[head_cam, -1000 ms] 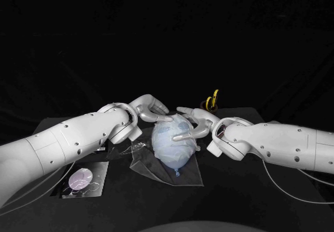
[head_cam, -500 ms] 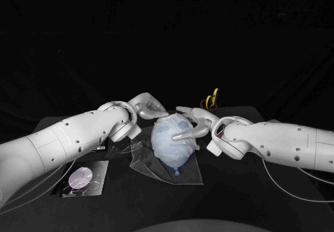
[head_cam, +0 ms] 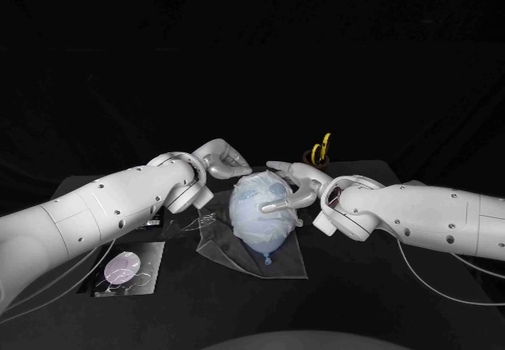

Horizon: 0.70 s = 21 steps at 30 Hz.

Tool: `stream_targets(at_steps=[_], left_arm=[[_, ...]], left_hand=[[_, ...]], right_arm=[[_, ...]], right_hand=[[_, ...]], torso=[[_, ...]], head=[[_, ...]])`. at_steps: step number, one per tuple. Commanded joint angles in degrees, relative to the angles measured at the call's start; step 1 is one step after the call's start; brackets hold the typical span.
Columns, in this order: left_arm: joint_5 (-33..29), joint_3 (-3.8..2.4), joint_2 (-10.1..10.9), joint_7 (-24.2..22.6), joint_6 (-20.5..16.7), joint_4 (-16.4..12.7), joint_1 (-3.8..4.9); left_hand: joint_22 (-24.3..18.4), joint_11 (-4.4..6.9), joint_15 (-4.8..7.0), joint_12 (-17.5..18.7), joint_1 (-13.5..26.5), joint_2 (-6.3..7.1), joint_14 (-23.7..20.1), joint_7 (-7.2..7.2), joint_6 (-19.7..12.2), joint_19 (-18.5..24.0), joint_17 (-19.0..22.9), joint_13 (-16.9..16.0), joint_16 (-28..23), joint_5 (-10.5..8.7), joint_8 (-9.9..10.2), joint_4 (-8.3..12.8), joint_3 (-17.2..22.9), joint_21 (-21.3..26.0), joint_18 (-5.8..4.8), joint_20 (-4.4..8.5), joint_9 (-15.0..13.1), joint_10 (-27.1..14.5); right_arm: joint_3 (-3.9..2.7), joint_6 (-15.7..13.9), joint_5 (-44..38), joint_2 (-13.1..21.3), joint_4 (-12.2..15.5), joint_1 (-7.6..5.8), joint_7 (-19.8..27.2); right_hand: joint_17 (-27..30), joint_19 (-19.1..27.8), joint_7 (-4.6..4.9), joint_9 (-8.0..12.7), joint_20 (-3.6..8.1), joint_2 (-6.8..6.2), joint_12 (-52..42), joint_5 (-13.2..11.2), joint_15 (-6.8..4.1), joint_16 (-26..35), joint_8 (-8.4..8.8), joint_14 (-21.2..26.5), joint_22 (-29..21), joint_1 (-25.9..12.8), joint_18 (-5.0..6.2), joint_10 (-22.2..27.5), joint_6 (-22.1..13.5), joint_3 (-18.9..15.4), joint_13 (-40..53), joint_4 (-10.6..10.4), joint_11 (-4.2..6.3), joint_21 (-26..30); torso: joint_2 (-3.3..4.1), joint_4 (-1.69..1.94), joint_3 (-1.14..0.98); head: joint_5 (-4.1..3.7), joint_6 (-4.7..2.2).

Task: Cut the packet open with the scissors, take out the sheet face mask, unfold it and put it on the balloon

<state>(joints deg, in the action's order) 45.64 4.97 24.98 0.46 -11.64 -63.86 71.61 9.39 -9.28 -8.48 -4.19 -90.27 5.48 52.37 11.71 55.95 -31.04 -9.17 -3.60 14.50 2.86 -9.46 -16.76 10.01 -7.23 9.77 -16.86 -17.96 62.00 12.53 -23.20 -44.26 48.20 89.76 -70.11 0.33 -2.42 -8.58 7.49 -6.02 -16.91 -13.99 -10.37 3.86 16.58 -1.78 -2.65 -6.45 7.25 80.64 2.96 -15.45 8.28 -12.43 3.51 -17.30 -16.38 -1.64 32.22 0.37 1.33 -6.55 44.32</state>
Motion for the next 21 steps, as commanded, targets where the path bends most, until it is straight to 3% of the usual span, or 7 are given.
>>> stream_targets(at_steps=[1, 3, 8, 10, 14, 17, 21], left_arm=[[-5.8, -0.07, 0.4, -0.7, -1.2, -0.3, 0.03], [-7.4, -0.07, 0.6, -0.7, -0.6, -0.4, 0.03], [-9.0, -0.08, 1.1, -0.2, 2.0, -0.9, 0.03], [-8.4, -0.07, 1.2, 0.0, 3.1, -1.0, 0.03], [-7.0, -0.07, 1.3, 0.4, 4.4, -1.1, 0.03], [-6.2, -0.06, 1.3, 0.6, 4.5, -1.0, 0.03], [-5.8, -0.06, 1.0, 0.9, 4.1, -0.6, 0.03]], left_hand=[[-0.6, -0.64, -0.3, 0.5, 5.2, 0.45, -0.7, 0.67, -0.7, 1.3, 0.2, -0.1, -0.8, -0.19, 0.7, 0.0, -2.0, 0.5, -1.83, -0.01, 0.4, -0.6], [-1.0, -1.15, -0.57, 0.6, 11.2, 0.65, -1.1, 1.26, -1.3, 2.0, 0.2, -0.1, -1.6, -0.06, 1.2, 0.1, -5.0, 0.7, -3.34, 0.01, 0.8, -1.8], [-1.7, -1.51, -0.86, 0.6, 15.1, 0.18, -1.5, 1.63, -2.2, 3.5, 0.2, -0.1, -2.5, -0.1, 1.7, -0.1, -8.6, 1.1, -5.13, 0.04, 1.2, -3.1], [-2.8, -2.25, -1.5, 0.7, 14.2, 1.79, -2.9, 2.4, -3.9, 7.0, 0.6, 0.1, -3.6, -0.04, 2.7, -0.1, -11.1, 2.1, -6.25, 0.03, 1.8, -5.3], [-3.9, -2.71, -2.09, 0.6, 8.6, 3.04, -4.1, 2.72, -5.1, 10.0, 0.9, 0.0, -4.8, -0.05, 3.3, -0.1, -13.5, 3.0, -6.36, -0.03, 2.4, -7.3], [-4.1, -2.82, -2.22, 0.5, 5.8, 3.0, -4.4, 2.76, -5.5, 10.3, 1.1, 0.0, -5.2, -0.06, 3.5, 0.0, -13.4, 3.2, -6.34, -0.04, 2.6, -7.9], [-4.1, -2.62, -2.06, 0.2, 3.6, 1.81, -3.8, 2.6, -5.0, 9.9, 1.0, -0.1, -5.1, -0.08, 3.1, 0.2, -12.3, 3.1, -6.25, 0.0, 2.6, -7.3]], right_arm=[[0.08, 1.0, -0.9, 0.0, 0.1, 0.16, -0.4], [0.08, 1.1, -1.0, 0.0, 0.1, 0.17, -0.4], [0.08, 1.1, -1.0, 0.1, 0.1, 0.17, -0.5], [0.08, 1.1, -1.0, 0.0, 0.1, 0.17, -0.5], [0.08, 1.2, -1.0, 0.0, 0.0, 0.17, -0.5], [0.08, 1.2, -1.0, -0.1, 0.0, 0.18, -0.5], [0.08, 1.2, -1.0, -0.1, 0.0, 0.19, -0.6]], right_hand=[[0.0, -0.5, 9.88, -0.1, 0.02, 0.08, -0.3, -0.2, 0.06, 0.0, -0.39, 0.0, 0.0, 0.6, 0.87, 0.3, 0.3, 0.4, 0.0, 0.0, -0.09, -0.2], [0.0, -0.5, 9.88, -0.1, 0.02, 0.08, -0.3, -0.2, 0.06, 0.0, -0.39, 0.0, 0.0, 0.6, 0.87, 0.3, 0.3, 0.4, 0.0, 0.0, -0.09, -0.2], [0.0, -0.5, 9.88, -0.1, 0.02, 0.08, -0.3, -0.2, 0.06, 0.0, -0.39, 0.0, 0.0, 0.6, 0.87, 0.3, 0.3, 0.4, 0.0, 0.0, -0.09, -0.2], [0.0, -0.5, 9.88, -0.1, 0.02, 0.08, -0.3, -0.2, 0.06, 0.0, -0.39, 0.0, 0.0, 0.6, 0.87, 0.3, 0.3, 0.4, 0.0, 0.0, -0.09, -0.2], [0.0, -0.5, 9.88, -0.1, 0.02, 0.05, -0.4, -0.3, 0.06, 0.0, -0.38, 0.0, 0.0, 0.6, 0.87, 0.3, 0.3, 0.4, 0.0, 0.0, -0.09, -0.2], [0.0, -0.5, 9.88, -0.1, 0.02, 0.05, -0.4, -0.3, 0.06, 0.0, -0.38, 0.0, 0.0, 0.6, 0.87, 0.3, 0.3, 0.4, 0.0, 0.0, -0.09, -0.2], [0.0, -0.5, 9.88, -0.1, 0.02, 0.05, -0.4, -0.3, 0.06, 0.0, -0.38, 0.0, 0.0, 0.6, 0.87, 0.3, 0.3, 0.4, 0.0, 0.0, -0.09, -0.2]], torso=[[0.05, 0.0, 0.01], [0.05, -0.01, 0.04], [0.08, 0.03, 0.06], [0.08, 0.06, 0.05], [0.06, 0.04, 0.05], [0.07, 0.03, 0.07], [0.05, -0.02, 0.08]], head=[[-0.05, -0.16], [-0.06, -0.19], [-0.08, -0.14], [-0.04, -0.11], [0.07, -0.06], [0.1, 0.0], [0.16, 0.01]])
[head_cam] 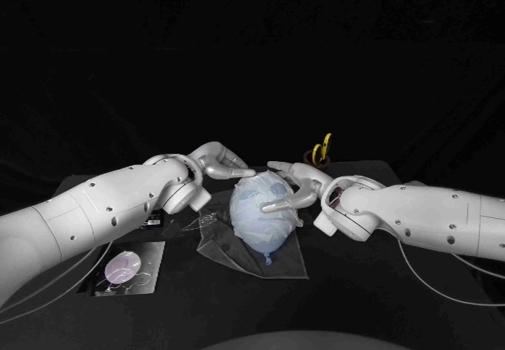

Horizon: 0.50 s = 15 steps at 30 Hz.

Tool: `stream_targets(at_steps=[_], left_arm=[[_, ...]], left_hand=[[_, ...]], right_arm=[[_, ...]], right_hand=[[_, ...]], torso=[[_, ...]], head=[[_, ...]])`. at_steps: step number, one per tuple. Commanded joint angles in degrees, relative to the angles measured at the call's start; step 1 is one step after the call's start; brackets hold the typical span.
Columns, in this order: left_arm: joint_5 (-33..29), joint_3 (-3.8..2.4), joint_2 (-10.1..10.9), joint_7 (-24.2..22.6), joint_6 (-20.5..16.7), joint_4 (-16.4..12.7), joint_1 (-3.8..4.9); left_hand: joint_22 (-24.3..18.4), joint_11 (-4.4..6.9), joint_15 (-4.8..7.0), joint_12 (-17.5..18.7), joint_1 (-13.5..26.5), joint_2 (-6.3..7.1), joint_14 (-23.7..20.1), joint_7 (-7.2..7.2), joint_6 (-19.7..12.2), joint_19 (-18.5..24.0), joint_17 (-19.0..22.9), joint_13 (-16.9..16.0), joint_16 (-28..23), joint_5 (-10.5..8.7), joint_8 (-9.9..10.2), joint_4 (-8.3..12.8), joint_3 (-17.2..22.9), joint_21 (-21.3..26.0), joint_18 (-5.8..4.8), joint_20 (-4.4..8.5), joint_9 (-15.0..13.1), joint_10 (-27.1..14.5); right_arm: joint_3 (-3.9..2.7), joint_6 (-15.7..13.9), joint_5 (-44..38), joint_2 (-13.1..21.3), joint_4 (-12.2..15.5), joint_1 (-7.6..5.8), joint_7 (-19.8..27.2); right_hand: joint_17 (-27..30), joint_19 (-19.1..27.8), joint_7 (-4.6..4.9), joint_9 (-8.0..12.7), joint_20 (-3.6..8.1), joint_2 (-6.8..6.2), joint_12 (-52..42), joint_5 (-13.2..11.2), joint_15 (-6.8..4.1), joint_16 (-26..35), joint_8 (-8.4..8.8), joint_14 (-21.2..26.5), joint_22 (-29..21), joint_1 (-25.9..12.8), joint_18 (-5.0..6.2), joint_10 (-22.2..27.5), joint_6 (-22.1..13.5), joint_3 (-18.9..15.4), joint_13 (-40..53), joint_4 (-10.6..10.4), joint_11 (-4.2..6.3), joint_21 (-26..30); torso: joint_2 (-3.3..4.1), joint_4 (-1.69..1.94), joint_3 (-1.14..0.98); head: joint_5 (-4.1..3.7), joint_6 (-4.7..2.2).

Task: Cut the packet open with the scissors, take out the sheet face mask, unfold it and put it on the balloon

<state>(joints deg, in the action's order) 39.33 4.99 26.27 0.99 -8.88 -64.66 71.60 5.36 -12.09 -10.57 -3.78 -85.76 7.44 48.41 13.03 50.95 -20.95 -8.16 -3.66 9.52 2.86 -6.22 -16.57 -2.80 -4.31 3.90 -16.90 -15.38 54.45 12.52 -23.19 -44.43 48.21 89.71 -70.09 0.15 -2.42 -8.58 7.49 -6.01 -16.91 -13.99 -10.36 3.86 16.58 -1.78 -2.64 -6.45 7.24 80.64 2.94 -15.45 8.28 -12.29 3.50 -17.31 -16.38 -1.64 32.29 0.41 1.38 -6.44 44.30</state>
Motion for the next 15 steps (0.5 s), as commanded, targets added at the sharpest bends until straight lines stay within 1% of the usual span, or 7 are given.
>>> stream_targets(at_steps=[1, 2, 8, 10, 12, 15], left_arm=[[0.5, -0.08, -0.4, 0.4, 1.2, 0.2, 0.04], [0.6, -0.07, -0.5, 0.5, 1.1, 0.3, 0.04], [1.2, -0.07, -1.0, 1.1, 1.0, 0.7, 0.04], [1.7, -0.07, -1.2, 1.6, 1.1, 0.9, 0.04], [2.1, -0.07, -1.5, 2.1, 1.4, 1.2, 0.04], [2.5, -0.07, -1.9, 2.8, 2.0, 1.5, 0.05]], left_hand=[[-0.1, 0.23, 0.07, -0.3, -1.3, -0.41, 0.3, 1.26, 0.1, -0.3, 0.0, -0.1, -0.1, -0.08, -0.2, 0.0, 0.7, 0.1, -0.38, 0.04, 0.1, 0.3], [-0.1, 0.28, 0.11, -0.3, -1.7, -0.61, 0.5, 1.2, 0.2, -0.4, -0.1, -0.1, -0.1, -0.09, -0.3, 0.1, 0.9, 0.1, -0.35, 0.06, 0.1, 0.5], [-0.1, 0.32, 0.13, -0.3, -2.9, -0.81, 0.7, 1.15, 0.3, -0.5, -0.1, -0.1, -0.1, -0.09, -0.4, 0.2, 1.3, 0.1, -0.26, 0.1, 0.1, 0.7], [-0.1, 0.34, 0.11, -0.3, -3.2, -0.88, 0.7, 1.13, 0.3, -0.5, -0.1, -0.1, -0.1, -0.09, -0.4, 0.3, 1.4, 0.1, -0.2, 0.13, 0.2, 0.7], [-0.2, 0.28, 0.0, -0.2, -3.7, -0.67, 0.6, 1.17, 0.2, -0.2, -0.1, 0.0, -0.2, -0.1, -0.3, 0.4, 1.4, 0.1, 0.0, 0.19, 0.2, 0.6], [-0.6, 0.07, -0.4, 0.0, -4.1, -0.08, 0.2, 1.29, -0.3, 0.7, 0.0, 0.0, -0.6, -0.11, -0.2, 0.2, 0.9, 0.5, 0.78, 0.38, 0.4, 0.2]], right_arm=[[0.09, 1.2, -0.8, -0.1, 0.1, 0.17, -0.4], [0.09, 1.2, -0.8, -0.1, 0.1, 0.17, -0.4], [0.09, 1.1, -0.8, -0.2, 0.0, 0.18, -0.4], [0.09, 1.1, -0.8, -0.2, 0.0, 0.18, -0.4], [0.09, 1.1, -0.8, -0.2, 0.0, 0.18, -0.4], [0.09, 1.0, -0.8, -0.3, 0.1, 0.18, -0.4]], right_hand=[[0.0, -0.5, 9.89, -0.1, 0.02, 0.0, -0.4, -0.3, 0.06, 0.0, -0.39, 0.0, 0.0, 0.7, 0.89, 0.3, 0.3, 0.2, 0.0, 0.0, -0.09, -0.2], [0.0, -0.5, 9.89, -0.1, 0.02, 0.0, -0.4, -0.3, 0.06, 0.0, -0.39, 0.0, 0.0, 0.7, 0.89, 0.3, 0.3, 0.2, 0.0, 0.0, -0.09, -0.2], [0.0, -0.5, 9.89, -0.1, 0.02, -0.09, -0.4, -0.3, 0.06, 0.0, -0.38, 0.1, 0.0, 0.6, 0.89, 0.4, 0.3, 0.1, 0.0, 0.0, -0.08, -0.2], [0.0, -0.5, 9.89, -0.1, 0.02, -0.09, -0.4, -0.3, 0.06, 0.0, -0.38, 0.1, 0.0, 0.6, 0.89, 0.4, 0.3, 0.1, 0.0, 0.0, -0.08, -0.2], [0.1, -0.5, 9.89, -0.1, 0.02, -0.17, -0.5, -0.3, 0.06, 0.0, -0.38, 0.1, 0.0, 0.6, 0.88, 0.4, 0.3, -0.1, 0.0, 0.0, -0.08, -0.2], [0.1, -0.5, 9.89, -0.1, 0.02, -0.17, -0.5, -0.3, 0.06, 0.0, -0.38, 0.1, 0.0, 0.6, 0.88, 0.4, 0.3, -0.1, 0.0, 0.0, -0.08, -0.2]], torso=[[-0.02, -0.08, 0.01], [-0.03, -0.07, -0.01], [-0.05, -0.05, -0.08], [-0.04, -0.06, -0.08], [-0.02, -0.07, -0.06], [0.01, -0.1, -0.05]], head=[[0.11, 0.04], [0.13, 0.05], [0.19, 0.08], [0.2, 0.24], [0.21, 0.28], [0.27, 0.35]])
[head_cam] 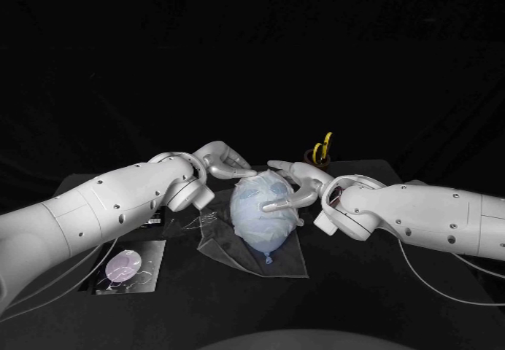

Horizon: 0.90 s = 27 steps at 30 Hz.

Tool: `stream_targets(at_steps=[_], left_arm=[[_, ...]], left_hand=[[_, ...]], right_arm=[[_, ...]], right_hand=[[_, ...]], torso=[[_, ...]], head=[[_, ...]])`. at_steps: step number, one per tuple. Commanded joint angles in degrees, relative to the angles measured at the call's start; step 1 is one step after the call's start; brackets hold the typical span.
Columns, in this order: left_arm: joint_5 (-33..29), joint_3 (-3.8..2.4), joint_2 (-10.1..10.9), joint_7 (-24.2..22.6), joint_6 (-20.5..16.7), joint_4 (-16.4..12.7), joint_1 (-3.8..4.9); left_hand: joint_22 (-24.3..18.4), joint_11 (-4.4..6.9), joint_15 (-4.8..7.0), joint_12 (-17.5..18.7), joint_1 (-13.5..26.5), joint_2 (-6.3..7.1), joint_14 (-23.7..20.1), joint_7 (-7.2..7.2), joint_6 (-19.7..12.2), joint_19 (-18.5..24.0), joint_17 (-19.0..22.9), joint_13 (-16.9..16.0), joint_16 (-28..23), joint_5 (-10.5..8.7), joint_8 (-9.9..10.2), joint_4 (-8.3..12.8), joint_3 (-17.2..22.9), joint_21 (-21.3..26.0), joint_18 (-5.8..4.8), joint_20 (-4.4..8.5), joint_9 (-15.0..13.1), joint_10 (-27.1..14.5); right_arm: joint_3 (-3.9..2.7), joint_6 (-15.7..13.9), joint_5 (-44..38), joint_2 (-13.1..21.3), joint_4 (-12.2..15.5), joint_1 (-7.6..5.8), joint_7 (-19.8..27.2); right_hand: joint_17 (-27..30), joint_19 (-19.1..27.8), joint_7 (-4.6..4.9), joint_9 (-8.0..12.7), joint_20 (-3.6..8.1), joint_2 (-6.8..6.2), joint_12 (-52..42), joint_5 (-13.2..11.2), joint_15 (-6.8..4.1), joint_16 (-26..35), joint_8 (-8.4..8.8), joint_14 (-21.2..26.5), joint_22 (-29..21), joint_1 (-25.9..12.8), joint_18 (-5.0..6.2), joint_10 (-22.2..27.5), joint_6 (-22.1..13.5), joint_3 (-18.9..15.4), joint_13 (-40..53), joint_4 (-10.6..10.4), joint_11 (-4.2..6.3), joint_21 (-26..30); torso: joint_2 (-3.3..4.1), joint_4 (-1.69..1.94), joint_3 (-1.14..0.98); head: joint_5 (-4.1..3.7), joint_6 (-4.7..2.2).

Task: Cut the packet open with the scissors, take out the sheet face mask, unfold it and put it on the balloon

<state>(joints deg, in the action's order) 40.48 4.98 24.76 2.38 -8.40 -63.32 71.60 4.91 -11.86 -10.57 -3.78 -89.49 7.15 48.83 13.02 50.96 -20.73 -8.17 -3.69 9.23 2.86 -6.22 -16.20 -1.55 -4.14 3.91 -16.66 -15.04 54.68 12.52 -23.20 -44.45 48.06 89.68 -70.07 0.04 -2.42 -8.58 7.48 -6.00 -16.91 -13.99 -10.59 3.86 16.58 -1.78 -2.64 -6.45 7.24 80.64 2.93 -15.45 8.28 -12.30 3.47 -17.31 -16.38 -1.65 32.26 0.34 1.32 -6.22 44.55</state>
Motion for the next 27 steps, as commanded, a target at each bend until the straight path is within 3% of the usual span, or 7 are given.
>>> stream_targets(at_steps=[1, 3, 10, 12, 15, 21, 27], left_arm=[[1.4, -0.06, -0.5, 1.6, 1.9, 0.3, 0.04], [1.6, -0.06, -0.8, 2.0, 2.4, 0.5, 0.04], [3.4, -0.06, -1.3, 2.5, 3.1, 1.0, 0.05], [4.1, -0.05, -1.5, 2.4, 2.6, 1.4, 0.05], [4.6, -0.04, -1.8, 2.1, 1.5, 1.9, 0.04], [4.8, 0.04, -2.6, 0.8, -2.6, 3.2, 0.02], [3.6, 0.06, -3.1, -0.4, -6.1, 4.1, 0.01]], left_hand=[[-0.2, -0.19, -0.44, 0.0, -0.5, 0.35, -0.3, 1.32, -0.4, 0.6, 0.1, 0.0, -0.4, -0.11, -0.1, -0.2, -0.4, 0.3, 0.99, 0.1, 0.1, -0.2], [-0.5, -0.61, -0.94, 0.2, -0.2, 1.39, -1.8, 1.62, -1.4, 1.7, 0.4, 0.1, -1.3, -0.11, 0.4, -0.5, -1.5, 0.7, 1.63, -0.04, 0.4, -1.5], [-0.7, -0.66, -1.02, 0.0, -0.7, 1.6, -2.6, 1.43, -1.7, 2.2, 0.7, 0.0, -2.0, -0.09, 0.4, -0.5, -2.4, 0.9, 1.75, -0.19, 0.6, -1.9], [-0.6, 0.13, -0.38, -1.0, -2.6, -0.11, -0.9, 0.55, 0.1, 1.5, 0.3, -0.2, -1.2, -0.11, -0.8, -0.1, -1.8, 0.7, 2.14, -0.15, 0.2, 0.2], [-0.1, 0.99, 0.4, -1.8, -4.2, -1.5, 0.8, -0.44, 1.8, -0.8, -0.1, -0.3, -0.4, -0.12, -1.9, 0.3, -1.3, 0.1, 2.59, -0.16, -0.1, 2.4], [3.0, 3.65, 3.09, -3.2, -8.0, -4.72, 6.5, -3.0, 6.7, -15.5, -1.8, -0.4, 2.4, -0.07, -4.7, 0.0, 0.6, -4.7, 3.25, -0.04, -0.9, 8.6], [3.5, 5.04, 4.41, -2.3, -10.4, -7.62, 9.2, -4.13, 9.6, -18.6, -3.2, 0.0, 3.5, -0.05, -6.4, -0.4, 4.2, -6.5, 3.8, 0.0, -1.4, 12.3]], right_arm=[[0.1, 1.0, -0.8, -0.1, 0.1, 0.16, -0.3], [0.1, 1.0, -0.8, -0.1, 0.1, 0.16, -0.4], [0.1, 0.9, -0.8, -0.2, 0.2, 0.16, -0.5], [0.1, 0.9, -0.8, -0.2, 0.2, 0.16, -0.6], [0.1, 0.9, -0.8, -0.2, 0.3, 0.16, -0.6], [0.1, 0.9, -0.8, -0.1, 0.4, 0.15, -0.8], [0.1, 1.0, -0.9, -0.1, 0.5, 0.15, -1.0]], right_hand=[[0.1, -0.5, 9.89, -0.1, 0.02, -0.21, -0.2, -0.4, 0.06, 0.1, -0.38, 0.1, 0.0, 0.6, 0.9, 0.4, 0.3, -0.2, 0.0, 0.0, -0.08, -0.2], [0.1, -0.5, 9.89, -0.1, 0.02, -0.21, -0.2, -0.4, 0.06, 0.1, -0.38, 0.1, 0.0, 0.6, 0.9, 0.4, 0.3, -0.2, 0.0, 0.0, -0.08, -0.2], [0.1, -0.5, 9.89, -0.1, 0.02, -0.23, -0.3, -0.4, 0.06, 0.1, -0.37, 0.2, 0.0, 0.5, 0.9, 0.4, 0.2, -0.3, 0.0, 0.0, -0.07, -0.2], [0.1, -0.5, 9.89, -0.1, 0.02, -0.23, -0.3, -0.4, 0.06, 0.1, -0.37, 0.2, 0.0, 0.5, 0.9, 0.4, 0.2, -0.3, 0.0, 0.0, -0.07, -0.2], [0.1, -0.5, 9.89, -0.1, 0.02, -0.23, -0.3, -0.4, 0.06, 0.1, -0.37, 0.2, 0.0, 0.5, 0.9, 0.4, 0.2, -0.3, 0.0, 0.0, -0.07, -0.2], [0.1, -0.5, 9.89, -0.1, 0.02, -0.12, -0.3, -0.4, 0.05, 0.1, -0.39, 0.1, 0.0, 0.5, 0.9, 0.4, 0.3, -0.3, 0.0, 0.0, -0.07, -0.2], [0.1, -0.5, 9.89, -0.1, 0.02, -0.12, -0.3, -0.4, 0.05, 0.1, -0.39, 0.1, 0.0, 0.5, 0.9, 0.4, 0.3, -0.3, 0.0, 0.0, -0.07, -0.2]], torso=[[0.06, -0.03, 0.01], [0.06, 0.01, 0.01], [0.05, 0.02, 0.0], [0.06, 0.04, 0.0], [0.05, 0.01, 0.0], [0.11, -0.01, 0.05], [-0.01, 0.04, 0.01]], head=[[0.05, 0.12], [0.05, 0.15], [0.09, 0.43], [0.08, 0.47], [0.05, 0.59], [0.02, 0.68], [-0.03, 0.74]])
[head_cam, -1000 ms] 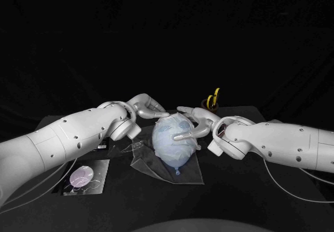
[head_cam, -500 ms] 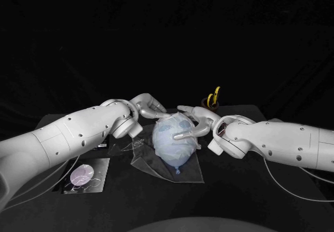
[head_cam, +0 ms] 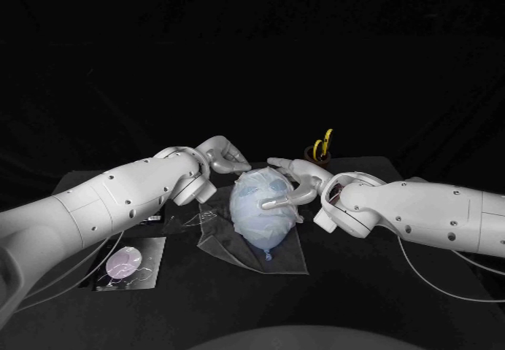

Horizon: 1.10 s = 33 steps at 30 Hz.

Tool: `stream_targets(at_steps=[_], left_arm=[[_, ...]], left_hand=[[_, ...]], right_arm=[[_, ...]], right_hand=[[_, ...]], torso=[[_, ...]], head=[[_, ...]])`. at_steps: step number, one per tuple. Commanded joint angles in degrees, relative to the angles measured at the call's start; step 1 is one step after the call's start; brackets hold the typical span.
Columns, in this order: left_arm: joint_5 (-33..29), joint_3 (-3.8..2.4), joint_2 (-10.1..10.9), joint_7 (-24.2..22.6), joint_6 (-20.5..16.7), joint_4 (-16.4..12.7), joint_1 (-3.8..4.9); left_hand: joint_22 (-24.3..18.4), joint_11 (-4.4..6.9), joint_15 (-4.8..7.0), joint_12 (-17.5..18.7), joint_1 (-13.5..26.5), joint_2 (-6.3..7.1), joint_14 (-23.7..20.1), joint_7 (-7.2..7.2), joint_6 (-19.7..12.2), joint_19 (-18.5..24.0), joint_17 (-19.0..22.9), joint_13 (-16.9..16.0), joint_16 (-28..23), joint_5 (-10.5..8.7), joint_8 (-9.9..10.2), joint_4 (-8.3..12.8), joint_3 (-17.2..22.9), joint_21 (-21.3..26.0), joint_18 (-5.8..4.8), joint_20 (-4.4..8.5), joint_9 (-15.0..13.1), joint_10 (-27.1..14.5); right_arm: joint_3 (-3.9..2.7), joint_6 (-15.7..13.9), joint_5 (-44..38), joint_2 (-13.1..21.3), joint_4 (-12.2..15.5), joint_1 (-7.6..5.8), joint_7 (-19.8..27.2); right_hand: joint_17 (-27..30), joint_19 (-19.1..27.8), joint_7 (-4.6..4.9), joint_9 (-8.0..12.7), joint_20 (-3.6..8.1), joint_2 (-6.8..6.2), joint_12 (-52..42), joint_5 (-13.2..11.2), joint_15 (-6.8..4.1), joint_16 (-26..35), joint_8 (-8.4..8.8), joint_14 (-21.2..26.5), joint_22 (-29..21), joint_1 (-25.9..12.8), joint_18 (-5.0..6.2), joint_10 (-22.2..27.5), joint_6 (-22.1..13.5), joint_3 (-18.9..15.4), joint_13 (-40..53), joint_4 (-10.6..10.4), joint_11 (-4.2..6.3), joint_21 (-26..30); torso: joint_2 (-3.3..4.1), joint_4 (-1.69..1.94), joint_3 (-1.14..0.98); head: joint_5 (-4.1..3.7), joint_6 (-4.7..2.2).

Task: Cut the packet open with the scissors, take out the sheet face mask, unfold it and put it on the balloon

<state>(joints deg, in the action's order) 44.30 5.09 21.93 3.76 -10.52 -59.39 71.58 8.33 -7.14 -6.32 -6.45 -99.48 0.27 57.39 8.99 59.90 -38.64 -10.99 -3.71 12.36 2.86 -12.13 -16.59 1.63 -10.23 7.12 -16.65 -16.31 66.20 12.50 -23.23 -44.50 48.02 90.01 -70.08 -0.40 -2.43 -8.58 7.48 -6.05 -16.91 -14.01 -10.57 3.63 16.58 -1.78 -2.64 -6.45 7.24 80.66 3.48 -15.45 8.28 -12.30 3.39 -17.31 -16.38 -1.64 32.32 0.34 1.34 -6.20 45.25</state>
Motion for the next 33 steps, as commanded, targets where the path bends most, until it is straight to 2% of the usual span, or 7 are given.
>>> stream_targets(at_steps=[1, 5, 12, 17, 18, 23, 33], left_arm=[[-0.3, -0.05, -0.3, -1.9, -4.4, 0.3, 0.03], [-0.9, -0.04, -0.5, -2.2, -5.6, 0.6, 0.02], [-4.5, -0.07, 0.0, -3.2, -4.0, 0.2, -0.05], [-6.7, -0.11, 1.2, -3.8, 1.2, -1.5, -0.08], [-6.6, -0.12, 1.4, -3.9, 2.1, -1.9, -0.08], [-5.0, -0.13, 2.1, -4.3, 4.3, -3.6, -0.09], [-2.7, -0.12, 2.1, -4.8, 4.0, -5.1, -0.09]], left_hand=[[0.1, 0.42, 0.26, 0.5, -0.6, -1.0, 0.8, -0.16, 0.9, -1.0, -0.5, 0.1, 0.4, -0.06, -0.6, 0.0, 1.5, -0.6, 0.61, 0.0, -0.2, 1.1], [0.2, 0.5, 0.44, 2.3, -1.0, -1.83, 1.5, 0.11, 0.3, -2.2, -1.4, 0.1, 0.1, -0.18, -1.4, -0.2, 7.8, -1.3, 0.71, 0.09, -1.0, 2.9], [-0.6, -1.22, -0.81, 3.1, 8.8, 1.97, 0.1, 1.69, -3.6, -0.4, -2.3, 0.2, -2.0, -0.21, -1.3, -0.1, 19.1, -0.6, -0.37, -0.05, -2.2, -0.5], [-4.4, -4.4, -3.78, 2.9, 24.7, 10.21, -7.3, 4.86, -9.9, 16.2, -0.9, 0.2, -6.2, 0.02, 2.6, -0.2, 6.0, 5.3, -3.8, -0.27, -0.2, -9.6], [-4.7, -4.18, -4.13, 2.6, 23.4, 8.32, -7.9, 5.3, -10.5, 17.5, -0.6, 0.0, -6.6, 0.03, 3.0, 0.0, 0.2, 5.8, -3.69, -0.23, 0.1, -10.7], [-5.7, -6.09, -5.77, 3.0, 21.0, 15.65, -16.7, 6.53, -13.7, 21.9, 1.6, 0.2, -9.2, 0.29, 4.6, -0.8, -12.6, 7.1, -3.85, -0.34, 1.0, -15.5], [-5.8, -6.6, -6.23, 2.9, 22.7, 16.76, -19.3, 7.17, -15.1, 22.2, 2.4, 0.1, -9.1, 0.36, 4.9, -0.7, -13.7, 7.3, -3.83, -0.35, 1.5, -16.9]], right_arm=[[0.11, 1.1, -0.9, -0.1, 0.2, 0.16, -0.5], [0.11, 1.1, -0.9, -0.1, 0.2, 0.17, -0.6], [0.11, 1.1, -1.0, -0.1, 0.1, 0.18, -0.7], [0.11, 1.3, -1.0, -0.1, 0.1, 0.2, -0.7], [0.11, 1.3, -1.0, -0.1, 0.1, 0.21, -0.7], [0.11, 1.4, -1.0, -0.1, 0.0, 0.27, -0.8], [0.11, 1.5, -1.1, -0.1, -0.1, 0.42, -0.9]], right_hand=[[0.1, -0.5, 9.89, -0.1, 0.02, -0.05, -0.3, -0.2, 0.05, 0.1, -0.39, 0.1, 0.0, 0.5, 0.35, 0.4, 0.3, -0.3, 0.0, 0.0, -0.07, -0.2], [0.1, -0.5, 9.89, -0.1, 0.02, 0.19, -0.4, -0.2, 0.05, 0.1, -0.41, 0.1, 0.0, 0.6, 0.35, 0.4, 0.3, -0.1, 0.0, 0.0, -0.07, -0.2], [0.1, -0.5, 9.89, -0.1, 0.02, 0.19, -0.4, -0.2, 0.05, 0.1, -0.41, 0.1, 0.0, 0.6, 0.35, 0.4, 0.3, -0.1, 0.0, 0.0, -0.07, -0.2], [0.1, -0.5, 9.89, -0.1, 0.02, 0.19, -0.4, -0.2, 0.05, 0.1, -0.41, 0.1, 0.0, 0.6, 0.35, 0.4, 0.3, -0.1, 0.0, 0.0, -0.07, -0.2], [0.1, -0.5, 9.89, -0.1, 0.02, 0.19, -0.4, -0.2, 0.05, 0.1, -0.41, 0.1, 0.0, 0.6, 0.35, 0.4, 0.3, -0.1, 0.0, 0.0, -0.07, -0.2], [0.1, -0.5, 9.89, -0.1, 0.02, 0.19, -0.4, -0.2, 0.05, 0.1, -0.41, 0.1, 0.0, 0.6, 0.35, 0.4, 0.3, -0.1, 0.0, 0.0, -0.07, -0.2], [0.1, -0.5, 9.89, -0.1, 0.02, 0.19, -0.4, -0.2, 0.05, 0.1, -0.41, 0.1, 0.0, 0.6, 0.35, 0.4, 0.3, -0.1, 0.0, 0.0, -0.07, -0.2]], torso=[[-0.07, 0.04, -0.01], [-0.12, 0.05, 0.01], [-0.11, 0.03, 0.02], [-0.07, 0.1, 0.03], [-0.08, 0.1, 0.02], [-0.05, 0.08, 0.04], [-0.08, -0.01, -0.02]], head=[[-0.05, 0.03], [-0.04, 0.0], [0.0, -0.38], [-0.13, -0.56], [-0.19, -0.56], [-0.16, -0.46], [-0.12, -0.3]])
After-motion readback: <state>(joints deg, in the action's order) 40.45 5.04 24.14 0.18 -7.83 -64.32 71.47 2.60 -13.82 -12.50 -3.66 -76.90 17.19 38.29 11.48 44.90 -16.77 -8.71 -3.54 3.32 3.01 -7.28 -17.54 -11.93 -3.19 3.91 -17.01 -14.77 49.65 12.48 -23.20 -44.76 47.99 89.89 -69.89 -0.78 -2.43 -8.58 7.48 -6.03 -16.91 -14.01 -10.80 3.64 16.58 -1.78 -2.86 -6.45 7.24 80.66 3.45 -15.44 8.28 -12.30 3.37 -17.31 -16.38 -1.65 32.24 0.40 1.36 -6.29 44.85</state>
